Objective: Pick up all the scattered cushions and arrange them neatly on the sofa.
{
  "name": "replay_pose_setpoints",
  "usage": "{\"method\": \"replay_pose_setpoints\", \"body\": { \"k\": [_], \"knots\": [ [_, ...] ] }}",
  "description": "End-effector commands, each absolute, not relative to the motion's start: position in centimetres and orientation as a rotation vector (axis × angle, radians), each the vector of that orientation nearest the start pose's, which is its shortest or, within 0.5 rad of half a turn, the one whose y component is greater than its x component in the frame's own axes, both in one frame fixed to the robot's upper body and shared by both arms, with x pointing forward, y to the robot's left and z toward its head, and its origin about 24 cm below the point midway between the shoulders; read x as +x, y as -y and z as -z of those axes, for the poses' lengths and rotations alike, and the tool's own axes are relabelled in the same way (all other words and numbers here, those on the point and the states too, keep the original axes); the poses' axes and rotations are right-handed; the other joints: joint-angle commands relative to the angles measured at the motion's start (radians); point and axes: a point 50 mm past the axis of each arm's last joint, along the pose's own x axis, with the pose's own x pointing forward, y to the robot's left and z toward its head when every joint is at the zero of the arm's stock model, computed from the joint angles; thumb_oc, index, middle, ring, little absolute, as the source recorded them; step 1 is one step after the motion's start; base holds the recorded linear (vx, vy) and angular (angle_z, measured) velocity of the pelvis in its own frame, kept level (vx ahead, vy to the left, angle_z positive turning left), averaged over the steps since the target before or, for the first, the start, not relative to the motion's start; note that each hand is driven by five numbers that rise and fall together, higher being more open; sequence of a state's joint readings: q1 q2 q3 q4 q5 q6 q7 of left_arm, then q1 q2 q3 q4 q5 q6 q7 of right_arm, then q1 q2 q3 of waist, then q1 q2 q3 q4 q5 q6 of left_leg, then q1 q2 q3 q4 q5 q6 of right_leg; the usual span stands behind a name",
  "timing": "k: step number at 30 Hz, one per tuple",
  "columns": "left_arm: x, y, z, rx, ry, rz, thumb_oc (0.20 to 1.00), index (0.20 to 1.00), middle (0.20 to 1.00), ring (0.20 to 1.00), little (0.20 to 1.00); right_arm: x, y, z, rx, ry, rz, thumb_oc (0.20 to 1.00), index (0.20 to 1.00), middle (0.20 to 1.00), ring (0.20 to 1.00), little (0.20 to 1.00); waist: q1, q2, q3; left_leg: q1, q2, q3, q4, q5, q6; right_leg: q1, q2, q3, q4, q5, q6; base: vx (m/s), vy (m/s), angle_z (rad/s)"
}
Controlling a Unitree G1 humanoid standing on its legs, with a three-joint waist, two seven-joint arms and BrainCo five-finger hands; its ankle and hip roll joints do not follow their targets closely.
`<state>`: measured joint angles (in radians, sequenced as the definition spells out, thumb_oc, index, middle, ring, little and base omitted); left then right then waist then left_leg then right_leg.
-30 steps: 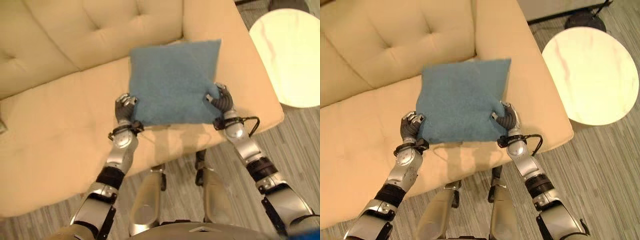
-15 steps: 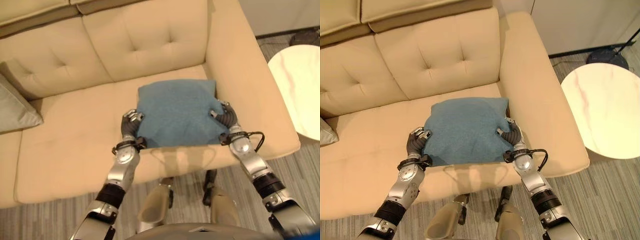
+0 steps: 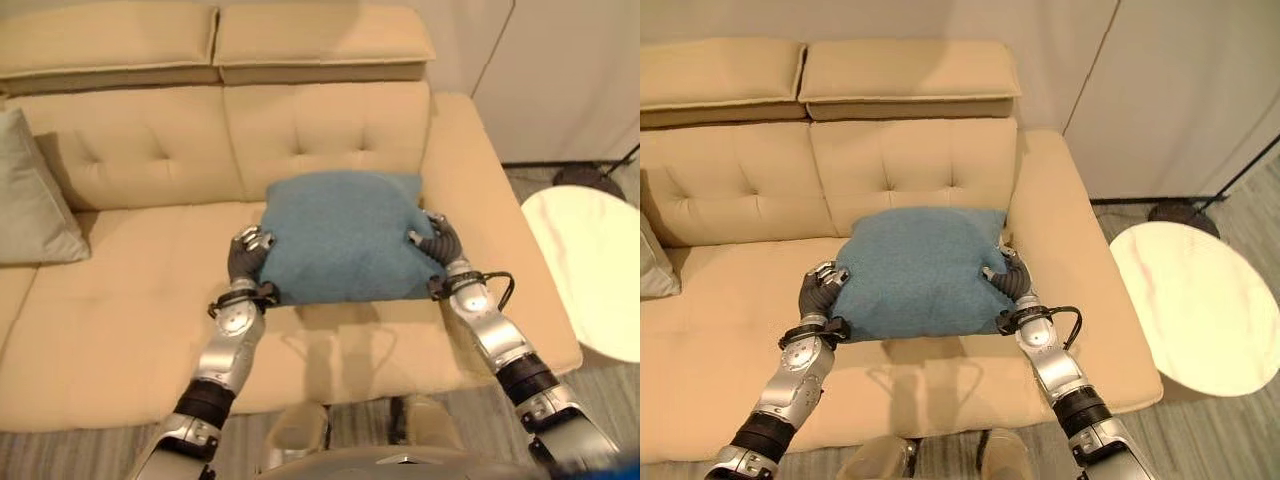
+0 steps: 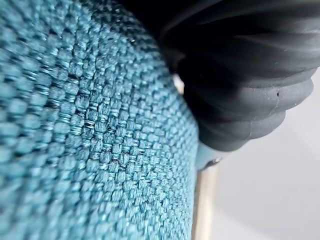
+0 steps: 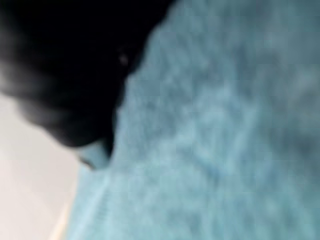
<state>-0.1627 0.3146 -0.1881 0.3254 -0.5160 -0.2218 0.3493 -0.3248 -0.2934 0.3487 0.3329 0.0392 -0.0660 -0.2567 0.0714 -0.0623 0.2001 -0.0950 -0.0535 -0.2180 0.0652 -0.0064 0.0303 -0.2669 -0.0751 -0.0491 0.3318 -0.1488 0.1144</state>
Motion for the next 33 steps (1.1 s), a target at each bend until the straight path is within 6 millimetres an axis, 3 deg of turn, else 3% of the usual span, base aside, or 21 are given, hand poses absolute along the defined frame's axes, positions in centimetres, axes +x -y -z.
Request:
{"method": "replay_pose_setpoints", "body": {
  "k": [1, 4, 6, 7, 8, 9, 10, 17, 20, 25, 26, 33],
  "knots": [
    [29.1, -15.9, -8.0, -0.183, 0.237, -0.078, 0.200, 0.200, 0.200, 0.200, 0.200, 31.0, 10.2, -8.4, -0.220, 0.249, -0.166, 0.200, 0.200, 0.200, 0.200, 0.200, -0.028, -0.029, -0.084, 0.090, -0.083, -0.055, 0.087, -0.106, -0.031, 0.100, 0.041, 0.062, -0.275, 0.222, 0.027, 0.27, -0.115, 1.02],
    [29.4, -15.1, -8.1, -0.195, 0.234, -0.044, 0.200, 0.200, 0.200, 0.200, 0.200, 30.8, 11.0, -8.4, -0.226, 0.248, -0.142, 0.200, 0.200, 0.200, 0.200, 0.200, -0.056, -0.024, -0.094, 0.068, -0.054, -0.022, 0.104, -0.091, -0.062, 0.126, 0.046, 0.038, -0.282, 0.210, 0.012, 0.14, -0.109, 1.50],
    [29.6, -14.3, -8.4, -0.196, 0.238, -0.009, 0.200, 0.200, 0.200, 0.200, 0.200, 30.8, 11.5, -8.6, -0.226, 0.259, -0.124, 0.200, 0.200, 0.200, 0.200, 0.200, -0.091, -0.026, -0.093, 0.034, 0.000, 0.097, 0.171, -0.099, -0.079, 0.175, 0.034, -0.020, -0.300, 0.197, -0.003, 0.16, -0.128, 1.37],
    [29.7, -13.8, -8.5, -0.197, 0.237, 0.012, 0.200, 0.200, 0.200, 0.200, 0.200, 30.6, 11.7, -8.5, -0.220, 0.255, -0.113, 0.200, 0.200, 0.200, 0.200, 0.200, -0.111, -0.023, -0.091, 0.027, 0.048, 0.188, 0.140, -0.097, -0.080, 0.191, 0.027, -0.055, -0.303, 0.180, -0.005, 0.08, -0.063, 0.97],
    [29.7, -13.6, -8.6, -0.188, 0.238, 0.028, 0.200, 0.200, 0.200, 0.200, 0.200, 30.5, 12.0, -8.3, -0.220, 0.248, -0.103, 0.200, 0.200, 0.200, 0.200, 0.200, -0.119, -0.021, -0.091, 0.027, 0.076, 0.232, 0.091, -0.078, -0.080, 0.199, 0.024, -0.070, -0.313, 0.179, -0.004, 0.05, -0.017, 1.17],
    [29.8, -13.4, -8.6, -0.175, 0.240, 0.039, 0.200, 0.200, 0.200, 0.200, 0.200, 30.4, 12.1, -8.1, -0.219, 0.242, -0.099, 0.200, 0.200, 0.200, 0.200, 0.200, -0.120, -0.019, -0.094, 0.029, 0.087, 0.245, 0.047, -0.055, -0.084, 0.206, 0.025, -0.081, -0.327, 0.180, -0.003, 0.08, 0.019, 1.39],
    [30.2, -12.8, -9.2, -0.145, 0.256, 0.053, 0.200, 0.200, 0.200, 0.200, 0.200, 30.4, 12.3, -8.2, -0.213, 0.249, -0.081, 0.200, 0.200, 0.200, 0.200, 0.200, -0.119, -0.024, -0.095, -0.032, 0.095, 0.265, 0.008, 0.007, -0.088, 0.210, 0.022, -0.083, -0.345, 0.181, 0.003, 0.09, 0.025, 0.91],
    [31.0, -12.9, -10.4, -0.100, 0.293, 0.040, 0.200, 0.200, 0.200, 0.200, 0.200, 30.8, 10.6, -9.5, -0.203, 0.297, -0.126, 0.200, 0.200, 0.200, 0.200, 0.200, -0.121, -0.028, -0.086, -0.056, 0.069, 0.252, 0.019, -0.011, -0.067, 0.168, 0.023, -0.014, -0.326, 0.190, 0.006, 0.03, 0.062, -0.19],
    [32.2, -12.7, -11.6, -0.082, 0.323, 0.028, 0.200, 0.200, 0.200, 0.200, 0.200, 31.6, 9.1, -11.2, -0.195, 0.354, -0.161, 0.200, 0.200, 0.200, 0.200, 0.200, -0.119, -0.028, -0.077, -0.079, 0.067, 0.270, 0.021, -0.012, -0.058, 0.129, 0.017, 0.005, -0.317, 0.197, 0.009, -0.07, 0.096, -0.37],
    [35.5, -12.6, -18.3, -0.013, 0.505, -0.019, 0.200, 0.200, 0.200, 0.200, 0.200, 33.8, 6.2, -17.8, -0.198, 0.558, -0.188, 0.200, 0.200, 0.200, 0.200, 0.200, -0.126, -0.027, -0.040, -0.196, 0.059, 0.295, 0.060, -0.009, -0.047, -0.015, 0.009, 0.046, -0.278, 0.234, 0.021, -0.13, 0.090, -0.29],
    [36.4, -12.1, -22.3, 0.008, 0.616, -0.033, 0.200, 0.200, 0.200, 0.200, 0.200, 34.4, 5.0, -21.3, -0.189, 0.658, -0.190, 0.200, 0.200, 0.200, 0.200, 0.200, -0.128, -0.025, -0.033, -0.236, 0.055, 0.301, 0.070, -0.004, -0.045, -0.063, 0.005, 0.053, -0.269, 0.245, 0.023, -0.06, 0.086, -0.27],
    [35.7, -10.2, -31.9, -0.009, 0.925, -0.033, 0.200, 0.200, 0.200, 0.200, 0.200, 33.8, 2.9, -29.2, -0.238, 0.950, -0.156, 0.200, 0.200, 0.200, 0.200, 0.200, -0.125, -0.020, -0.010, -0.314, 0.052, 0.294, 0.068, 0.011, -0.051, -0.152, 0.005, 0.058, -0.281, 0.278, 0.035, 0.00, 0.021, -0.11]
  ]
}}
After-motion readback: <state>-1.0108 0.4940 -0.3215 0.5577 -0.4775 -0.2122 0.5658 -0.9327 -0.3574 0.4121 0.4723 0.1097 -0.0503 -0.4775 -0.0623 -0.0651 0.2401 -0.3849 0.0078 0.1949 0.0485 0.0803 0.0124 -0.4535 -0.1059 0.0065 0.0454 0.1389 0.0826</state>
